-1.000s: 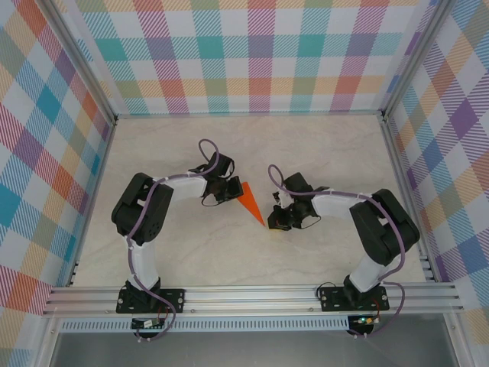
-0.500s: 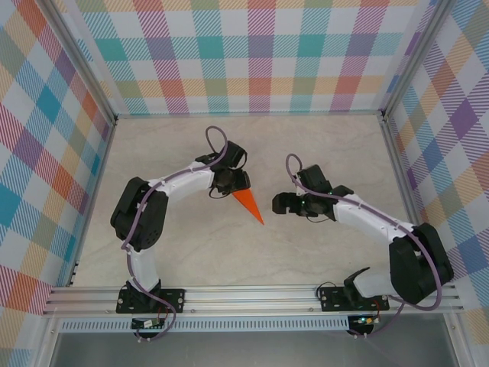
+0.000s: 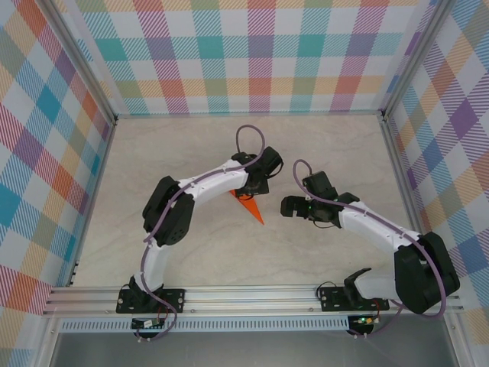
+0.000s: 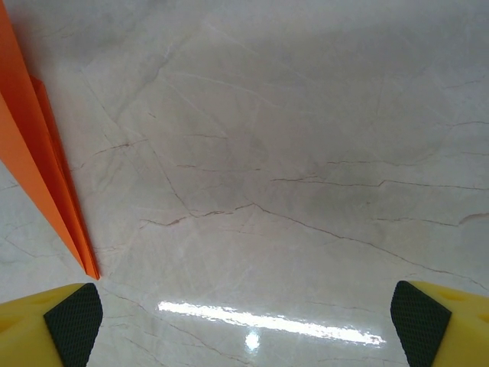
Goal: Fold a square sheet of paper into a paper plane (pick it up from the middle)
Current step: Move a paper plane to the center of the table.
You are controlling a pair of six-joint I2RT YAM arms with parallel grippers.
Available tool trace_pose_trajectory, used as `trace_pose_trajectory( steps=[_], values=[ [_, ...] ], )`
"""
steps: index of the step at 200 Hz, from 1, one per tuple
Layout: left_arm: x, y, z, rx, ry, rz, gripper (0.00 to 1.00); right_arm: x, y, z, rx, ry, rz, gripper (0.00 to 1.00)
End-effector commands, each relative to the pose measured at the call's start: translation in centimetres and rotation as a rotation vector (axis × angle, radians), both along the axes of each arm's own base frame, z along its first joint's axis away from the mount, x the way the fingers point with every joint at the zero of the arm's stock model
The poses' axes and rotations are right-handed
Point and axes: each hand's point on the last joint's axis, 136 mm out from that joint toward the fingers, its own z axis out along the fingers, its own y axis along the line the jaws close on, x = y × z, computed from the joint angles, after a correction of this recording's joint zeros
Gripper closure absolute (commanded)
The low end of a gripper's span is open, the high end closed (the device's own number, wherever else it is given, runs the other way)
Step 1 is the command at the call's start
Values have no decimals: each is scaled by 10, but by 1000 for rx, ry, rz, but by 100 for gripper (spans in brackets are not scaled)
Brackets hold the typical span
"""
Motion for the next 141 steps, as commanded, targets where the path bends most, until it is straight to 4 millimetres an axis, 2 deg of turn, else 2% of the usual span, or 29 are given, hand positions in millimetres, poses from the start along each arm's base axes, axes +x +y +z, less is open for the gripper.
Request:
trace_pose_trajectory(
  steps=[1, 45, 116, 141],
  values=[
    [-6, 15, -13, 117, 53, 22, 38, 0, -7, -4, -23, 11, -39, 0],
    [-10, 22, -22, 181, 83, 30, 42, 1, -14, -4, -52, 8, -59, 0],
    [-17, 31, -1, 146, 22, 67, 56, 2, -16, -14, -88, 47, -70, 0],
    [-20, 33, -1, 135, 19, 72, 66, 1, -17, -16, -92, 56, -70, 0]
  ],
)
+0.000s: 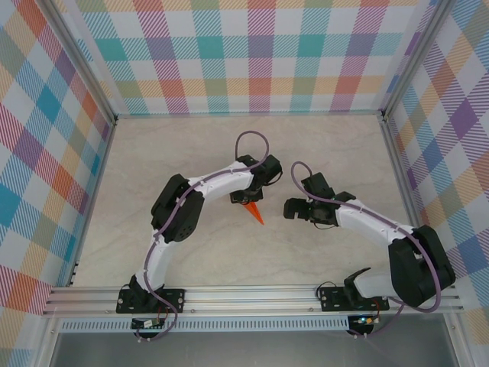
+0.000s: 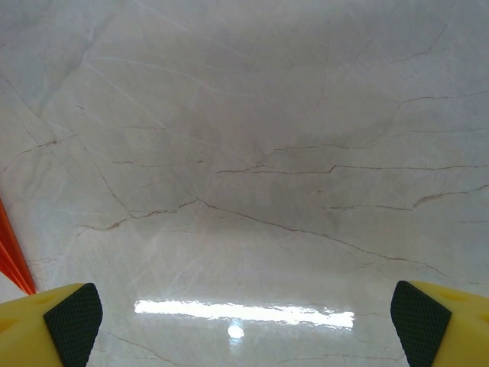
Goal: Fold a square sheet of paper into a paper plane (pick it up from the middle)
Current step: Move a paper plane to the center of the table.
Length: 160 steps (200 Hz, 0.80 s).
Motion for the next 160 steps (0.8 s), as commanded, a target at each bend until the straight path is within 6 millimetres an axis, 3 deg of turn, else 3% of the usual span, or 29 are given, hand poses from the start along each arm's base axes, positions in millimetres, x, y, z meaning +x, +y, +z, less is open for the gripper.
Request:
trace_pose_trajectory(
  steps=[1, 60, 87, 115, 160],
  values=[
    [-2, -2, 21, -30, -56, 7, 67, 4, -2, 3, -7, 6, -25, 0],
    [-3, 1, 21, -40, -78, 16, 95, 4, -5, 2, -23, 9, -32, 0],
    [-2, 2, 42, -76, -122, -2, 100, 5, -6, 3, -27, 1, -40, 0],
    [-2, 0, 79, -159, -199, -51, 100, 6, -9, 8, -25, -22, -57, 0],
    [-1, -17, 116, -359, -288, -226, 100, 6, 9, 43, 109, -97, -13, 0]
  ],
)
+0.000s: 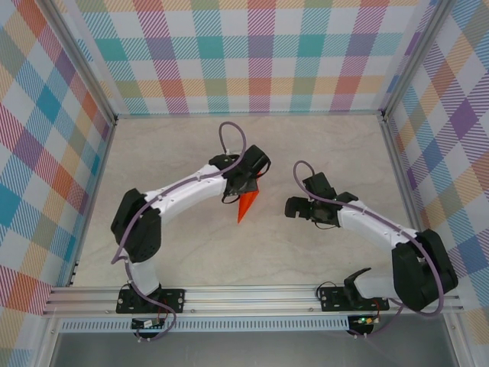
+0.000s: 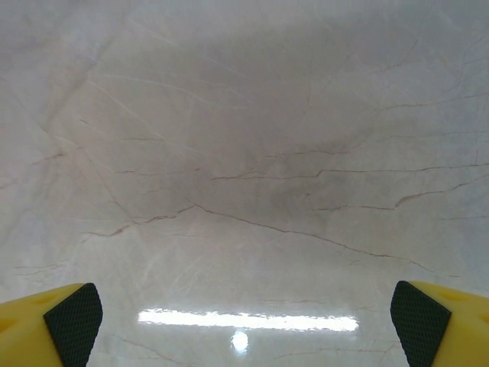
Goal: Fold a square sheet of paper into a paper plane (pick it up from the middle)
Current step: Move a paper plane to the center of the table.
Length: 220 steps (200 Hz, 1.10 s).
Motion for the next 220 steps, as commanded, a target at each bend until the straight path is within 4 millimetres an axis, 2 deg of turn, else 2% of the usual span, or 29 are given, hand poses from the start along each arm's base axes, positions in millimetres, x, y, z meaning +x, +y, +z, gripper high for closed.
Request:
trace_pose_trajectory(
  steps=[1, 21, 50, 79, 120, 153, 184, 220],
  values=[
    [4, -15, 16, -106, -62, -128, 100, 5, 11, 30, 92, -63, 14, 0],
    [7, -23, 19, -218, -87, -184, 100, 3, 18, 49, 152, -84, 24, 0],
    [11, -39, 8, -403, -104, -235, 100, 0, 32, 67, 258, -91, 33, 1],
    [11, -53, -14, -596, -60, -255, 100, 1, 58, 75, 405, -53, 68, 14],
    [13, -56, -46, -702, -4, -228, 100, 9, 84, 69, 529, 16, 77, 28],
    [12, -47, -71, -730, 28, -185, 100, 21, 102, 64, 595, 60, 80, 39],
    [7, -39, -91, -712, 54, -163, 100, 31, 114, 58, 611, 94, 88, 45],
    [2, -27, -107, -690, 77, -133, 100, 40, 123, 43, 592, 147, 87, 46]
  ],
)
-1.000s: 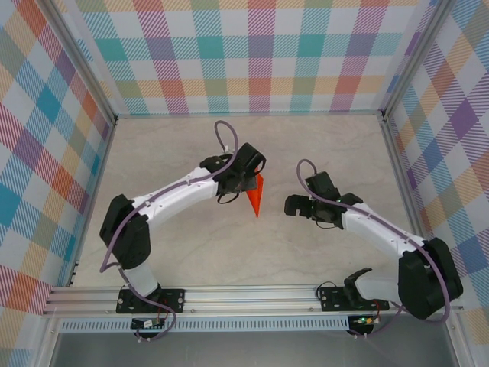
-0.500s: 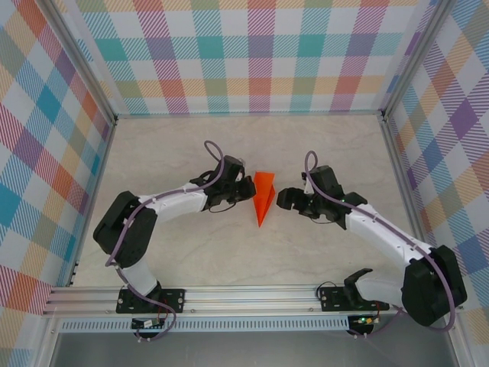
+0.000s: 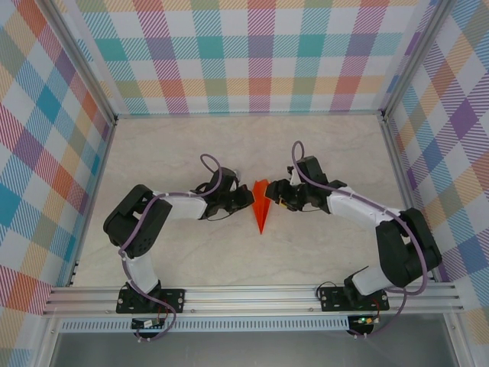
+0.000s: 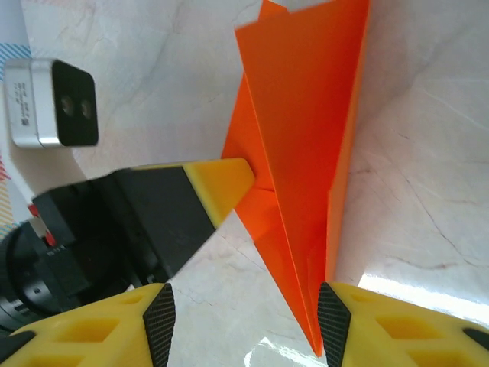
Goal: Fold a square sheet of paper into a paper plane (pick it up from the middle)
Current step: Move a paper plane to the center of the table.
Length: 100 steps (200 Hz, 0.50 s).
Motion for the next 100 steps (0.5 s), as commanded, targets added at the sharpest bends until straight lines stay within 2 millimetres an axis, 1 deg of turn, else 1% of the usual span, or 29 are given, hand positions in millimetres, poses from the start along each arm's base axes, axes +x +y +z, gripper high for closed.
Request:
trace_pose_trajectory(
  steps=[1, 26, 50, 80, 100],
  values=[
    [3, 6, -4, -19, -2, 16, 100, 9, 15, 6, 40, 4, 25, 46],
    [0, 9, -8, -10, 7, 12, 100, 10, 27, 0, 45, 25, 58, 45],
    [-1, 10, -11, -7, 10, 14, 100, 11, 33, -7, 28, 50, 76, 44],
    [0, 11, -12, -3, 12, 17, 100, 10, 36, -18, 7, 81, 84, 42],
    [-1, 12, -13, 7, 16, 23, 100, 9, 33, -27, -28, 107, 75, 41]
  ],
)
